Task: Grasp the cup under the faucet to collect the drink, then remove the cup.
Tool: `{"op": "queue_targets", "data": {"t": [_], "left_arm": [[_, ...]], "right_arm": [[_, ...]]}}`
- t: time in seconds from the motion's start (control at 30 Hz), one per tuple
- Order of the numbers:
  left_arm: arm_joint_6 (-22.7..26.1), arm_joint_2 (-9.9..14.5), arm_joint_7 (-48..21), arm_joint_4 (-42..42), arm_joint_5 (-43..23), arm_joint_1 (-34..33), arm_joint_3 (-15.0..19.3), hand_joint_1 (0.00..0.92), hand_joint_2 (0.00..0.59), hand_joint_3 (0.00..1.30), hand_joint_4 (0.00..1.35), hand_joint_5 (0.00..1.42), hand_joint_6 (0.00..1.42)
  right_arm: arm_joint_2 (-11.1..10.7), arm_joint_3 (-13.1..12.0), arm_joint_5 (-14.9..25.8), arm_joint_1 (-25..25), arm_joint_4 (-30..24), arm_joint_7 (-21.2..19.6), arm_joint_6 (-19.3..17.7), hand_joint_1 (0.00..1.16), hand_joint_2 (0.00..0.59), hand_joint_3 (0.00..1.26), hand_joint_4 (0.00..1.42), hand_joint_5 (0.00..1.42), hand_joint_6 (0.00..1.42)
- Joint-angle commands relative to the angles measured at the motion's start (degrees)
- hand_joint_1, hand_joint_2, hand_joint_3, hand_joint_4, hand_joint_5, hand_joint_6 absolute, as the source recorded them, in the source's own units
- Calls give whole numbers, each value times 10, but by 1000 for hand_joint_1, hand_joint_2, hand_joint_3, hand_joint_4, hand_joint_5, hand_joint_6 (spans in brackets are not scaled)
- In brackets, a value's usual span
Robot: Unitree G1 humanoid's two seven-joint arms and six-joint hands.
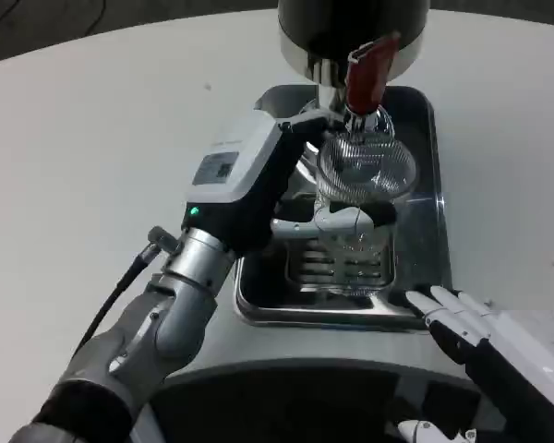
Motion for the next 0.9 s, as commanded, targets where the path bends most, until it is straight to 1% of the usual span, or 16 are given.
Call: {"op": "queue_targets", "data": {"t": [0.03,0.07,0.1,0.2,0.27,0.3,0.37,0.4,0.47,0.5,0.57,0.6,0.63,0.7,0.77,0.9], "left_arm": [[-12,0,4,8,1,4,-7,499,203,994,1149,1397,1424],[-13,2,3,7,1,6,-7,479,158,946,1058,1341,1424],[-13,4,3,5,1,7,-7,446,125,905,995,1295,1423],[-13,10,4,0,2,11,-6,395,82,821,887,1200,1418],[-15,14,6,-2,1,14,-4,374,76,787,833,1145,1408],[-14,15,7,-4,2,15,-3,356,80,766,778,1096,1383],[-14,18,9,-7,2,16,-2,336,79,747,725,1048,1351],[-13,20,9,-8,2,17,-2,309,87,720,663,986,1309],[-10,23,10,-12,4,19,-2,273,96,646,520,848,1160],[-8,24,11,-14,5,20,-2,254,92,619,484,796,1110],[-5,27,7,-16,7,20,-4,221,82,554,402,682,955],[-4,28,6,-16,7,21,-5,190,71,475,313,550,769],[-2,28,2,-16,6,20,-5,175,67,429,259,471,629],[3,30,-10,-14,5,18,-8,156,66,347,188,374,462],[6,31,-19,-11,3,16,-9,153,64,318,148,337,395],[3,33,-22,-11,2,15,-8,152,67,295,123,309,349]], "right_arm": [[-1,-3,4,10,-8,-6,-4,364,407,73,0,0,0],[-1,-3,5,10,-8,-6,-4,364,407,73,0,0,0],[-1,-3,6,10,-8,-5,-3,364,407,73,0,0,0],[-1,-4,8,10,-7,-6,-3,364,407,73,0,0,0],[-1,-4,10,10,-7,-6,-3,364,407,73,0,0,0],[0,-4,10,10,-7,-7,-3,365,406,73,0,0,0],[0,-5,12,9,-6,-7,-3,368,405,73,0,0,0],[0,-6,13,9,-6,-8,-3,369,404,74,0,0,0],[-1,-8,17,9,-5,-9,-3,372,404,74,0,0,0],[-1,-9,19,9,-4,-10,-3,373,405,75,0,0,0],[-1,-10,23,9,-3,-12,-2,375,405,78,0,0,0],[-1,-11,24,9,-2,-13,-3,376,405,79,0,0,0],[-1,-11,25,9,-1,-14,-2,377,405,80,0,0,0],[-2,-11,27,7,0,-14,-2,379,407,81,0,0,0],[-2,-11,29,5,1,-15,-1,382,409,82,0,0,0],[-3,-12,32,3,5,-17,-1,386,412,87,0,0,0]]}}
